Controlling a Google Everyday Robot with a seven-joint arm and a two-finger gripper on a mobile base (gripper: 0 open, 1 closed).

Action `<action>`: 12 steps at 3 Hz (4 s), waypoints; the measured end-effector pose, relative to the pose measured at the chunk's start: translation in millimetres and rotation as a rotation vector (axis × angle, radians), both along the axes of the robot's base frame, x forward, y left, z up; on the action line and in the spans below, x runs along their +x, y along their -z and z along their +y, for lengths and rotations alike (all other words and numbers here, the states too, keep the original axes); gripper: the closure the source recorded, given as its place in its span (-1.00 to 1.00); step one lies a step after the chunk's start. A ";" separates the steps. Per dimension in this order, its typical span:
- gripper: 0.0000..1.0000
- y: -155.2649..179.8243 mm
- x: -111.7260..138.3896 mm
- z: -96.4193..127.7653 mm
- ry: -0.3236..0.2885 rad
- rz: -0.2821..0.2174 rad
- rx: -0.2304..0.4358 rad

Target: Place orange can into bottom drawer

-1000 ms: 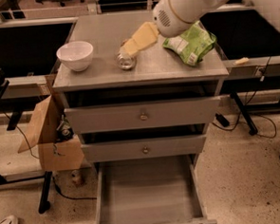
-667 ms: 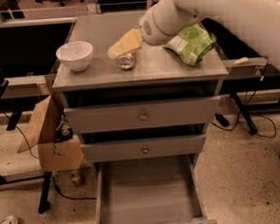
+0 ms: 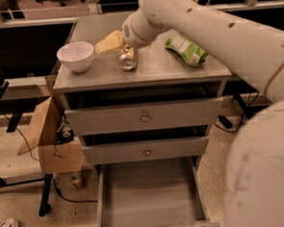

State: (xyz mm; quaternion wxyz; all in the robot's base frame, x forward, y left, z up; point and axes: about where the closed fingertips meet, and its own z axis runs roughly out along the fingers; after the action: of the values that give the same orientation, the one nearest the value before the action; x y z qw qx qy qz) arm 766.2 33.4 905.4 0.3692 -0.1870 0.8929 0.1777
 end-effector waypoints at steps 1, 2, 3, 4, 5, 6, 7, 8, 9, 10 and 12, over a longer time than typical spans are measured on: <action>-1.00 21.6 19.6 18.7 0.038 0.048 -0.020; -0.62 49.3 31.0 23.5 0.077 0.111 -0.085; -0.17 61.4 32.2 18.0 0.114 0.140 -0.124; 0.31 54.6 24.9 0.4 0.170 0.122 -0.160; 0.78 35.4 3.8 -26.8 0.220 0.067 -0.181; 1.00 14.1 -34.6 -51.3 0.195 0.002 -0.154; 1.00 7.7 -80.7 -62.2 0.097 -0.048 -0.100; 1.00 48.1 -129.8 -49.0 -0.020 0.028 -0.029; 1.00 119.0 -193.3 -38.9 -0.164 0.235 0.047; 1.00 198.1 -263.6 -59.6 -0.303 0.441 0.138; 1.00 385.5 -321.8 -103.5 -0.543 0.566 0.035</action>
Offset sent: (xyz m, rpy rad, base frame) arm 0.0435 0.0247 -0.0771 -0.1672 0.1845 -0.1287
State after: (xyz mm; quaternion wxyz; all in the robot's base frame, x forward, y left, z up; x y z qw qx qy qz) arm 444.5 -70.1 519.9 0.0508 -0.3538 0.8742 0.3286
